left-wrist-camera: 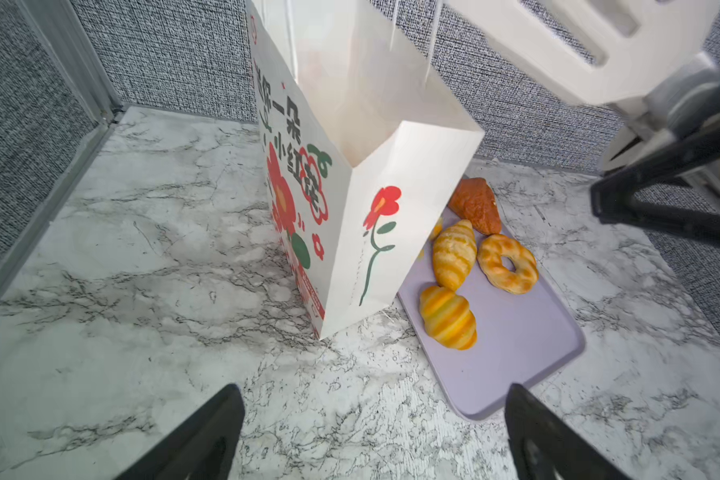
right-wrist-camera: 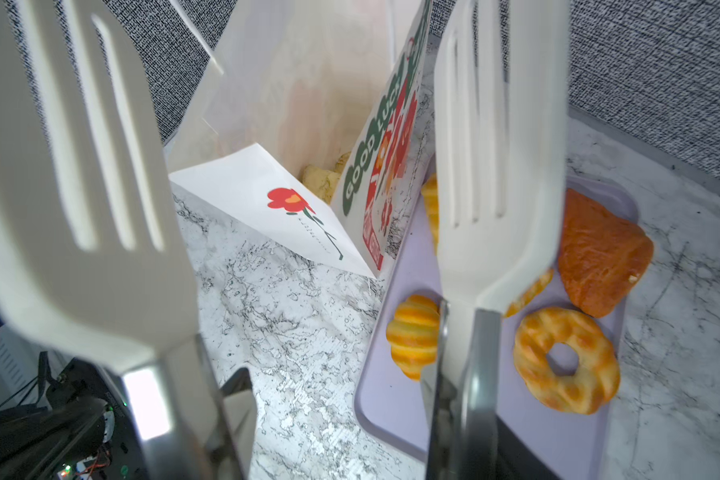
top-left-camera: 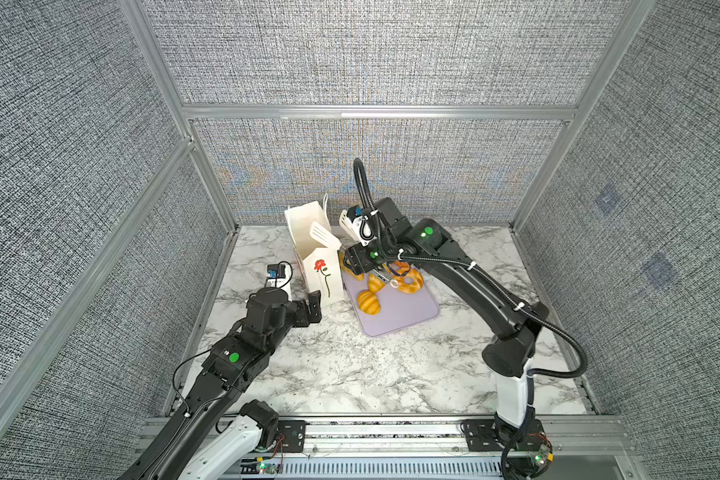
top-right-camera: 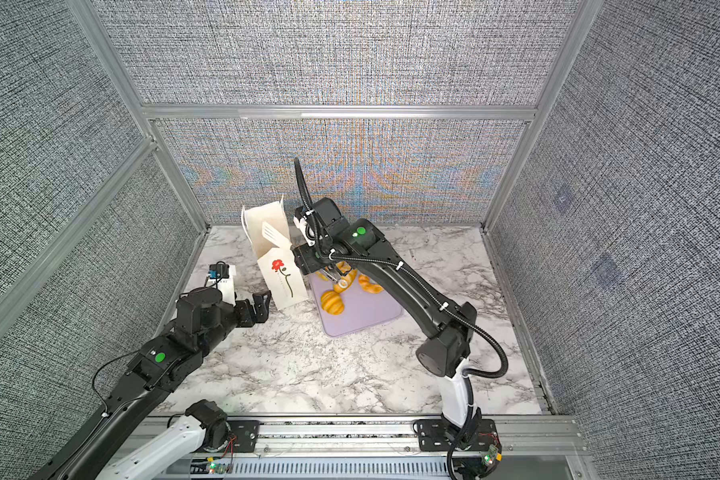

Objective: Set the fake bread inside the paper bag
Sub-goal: 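Open the tongs to drop the pastry into the bag, then move the empty tongs back to the tray with the right gripper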

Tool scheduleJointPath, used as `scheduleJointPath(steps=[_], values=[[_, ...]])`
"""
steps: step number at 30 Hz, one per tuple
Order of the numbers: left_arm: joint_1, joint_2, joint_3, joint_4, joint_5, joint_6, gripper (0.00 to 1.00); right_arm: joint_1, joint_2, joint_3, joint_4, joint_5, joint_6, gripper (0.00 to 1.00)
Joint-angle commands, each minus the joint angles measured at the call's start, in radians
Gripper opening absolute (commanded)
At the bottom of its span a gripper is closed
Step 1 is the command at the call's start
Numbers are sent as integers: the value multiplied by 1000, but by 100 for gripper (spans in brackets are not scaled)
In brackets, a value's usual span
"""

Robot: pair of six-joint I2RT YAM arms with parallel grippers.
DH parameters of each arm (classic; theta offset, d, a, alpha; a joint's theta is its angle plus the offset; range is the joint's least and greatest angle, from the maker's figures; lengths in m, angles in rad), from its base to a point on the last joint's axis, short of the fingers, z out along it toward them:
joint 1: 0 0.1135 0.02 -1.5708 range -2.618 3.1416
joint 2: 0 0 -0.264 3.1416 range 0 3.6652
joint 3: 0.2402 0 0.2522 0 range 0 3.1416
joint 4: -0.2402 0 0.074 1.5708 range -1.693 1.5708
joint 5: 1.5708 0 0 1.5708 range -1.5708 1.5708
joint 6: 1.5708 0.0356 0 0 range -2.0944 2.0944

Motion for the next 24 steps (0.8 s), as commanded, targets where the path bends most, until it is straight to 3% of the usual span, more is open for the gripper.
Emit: scheduleJointPath(steps=[1, 6, 12, 17, 24], values=[[-4, -27, -29, 49, 60, -52, 99, 2, -94, -124, 34, 49, -20, 71], [-45, -47, -64, 61, 64, -102, 99, 1, -271, -411, 75, 102, -32, 70], [-173, -16, -105, 75, -16, -206, 99, -5, -389, -669, 54, 119, 8, 70], [-245, -11, -154, 106, -79, -273, 99, -5, -375, -798, 27, 99, 22, 70], [-316, 58, -235, 170, -65, -347, 99, -4, -300, -889, 51, 65, 39, 70]])
